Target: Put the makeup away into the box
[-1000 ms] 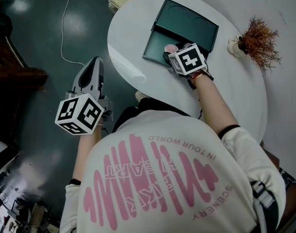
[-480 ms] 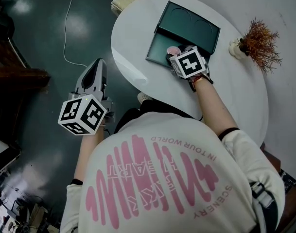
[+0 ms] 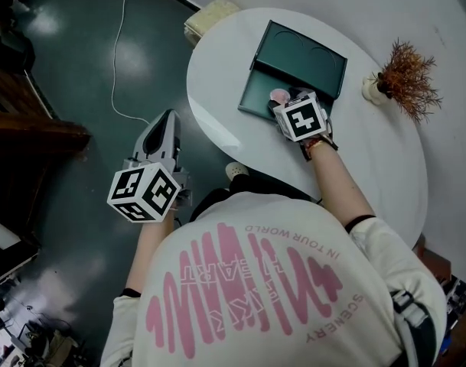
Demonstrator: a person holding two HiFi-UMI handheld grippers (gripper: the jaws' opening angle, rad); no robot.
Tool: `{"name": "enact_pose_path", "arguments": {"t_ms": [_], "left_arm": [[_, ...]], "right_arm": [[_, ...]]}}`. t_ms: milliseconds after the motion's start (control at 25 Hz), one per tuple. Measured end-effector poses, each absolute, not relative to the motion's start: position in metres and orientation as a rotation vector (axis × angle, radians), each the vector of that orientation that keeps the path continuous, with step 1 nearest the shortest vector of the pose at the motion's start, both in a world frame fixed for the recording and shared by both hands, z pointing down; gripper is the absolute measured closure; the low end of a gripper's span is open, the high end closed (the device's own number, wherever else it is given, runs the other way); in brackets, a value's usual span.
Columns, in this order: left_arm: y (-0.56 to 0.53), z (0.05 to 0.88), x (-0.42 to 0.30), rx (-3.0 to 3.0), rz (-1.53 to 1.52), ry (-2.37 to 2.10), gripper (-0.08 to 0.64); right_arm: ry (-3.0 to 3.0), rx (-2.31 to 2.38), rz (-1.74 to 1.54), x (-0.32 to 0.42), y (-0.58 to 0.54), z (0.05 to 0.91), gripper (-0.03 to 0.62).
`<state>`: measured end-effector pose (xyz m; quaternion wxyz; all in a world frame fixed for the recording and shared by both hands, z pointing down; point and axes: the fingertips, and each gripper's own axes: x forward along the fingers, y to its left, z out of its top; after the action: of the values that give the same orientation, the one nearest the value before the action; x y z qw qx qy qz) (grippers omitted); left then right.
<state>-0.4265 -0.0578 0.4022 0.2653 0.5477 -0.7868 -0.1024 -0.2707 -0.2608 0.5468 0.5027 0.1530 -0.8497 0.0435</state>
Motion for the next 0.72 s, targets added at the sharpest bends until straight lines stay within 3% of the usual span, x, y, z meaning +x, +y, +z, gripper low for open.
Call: {"name": "enact_pose_path", "arguments": {"t_ms": [720], "left_arm": [[-0.042,0.377,-0.383,1.636,-0.302,-2.056,0.558]], "right_arm": [[-2.284,0.506,0.367,-0.257,-0.199,0.481,0.424]]}}
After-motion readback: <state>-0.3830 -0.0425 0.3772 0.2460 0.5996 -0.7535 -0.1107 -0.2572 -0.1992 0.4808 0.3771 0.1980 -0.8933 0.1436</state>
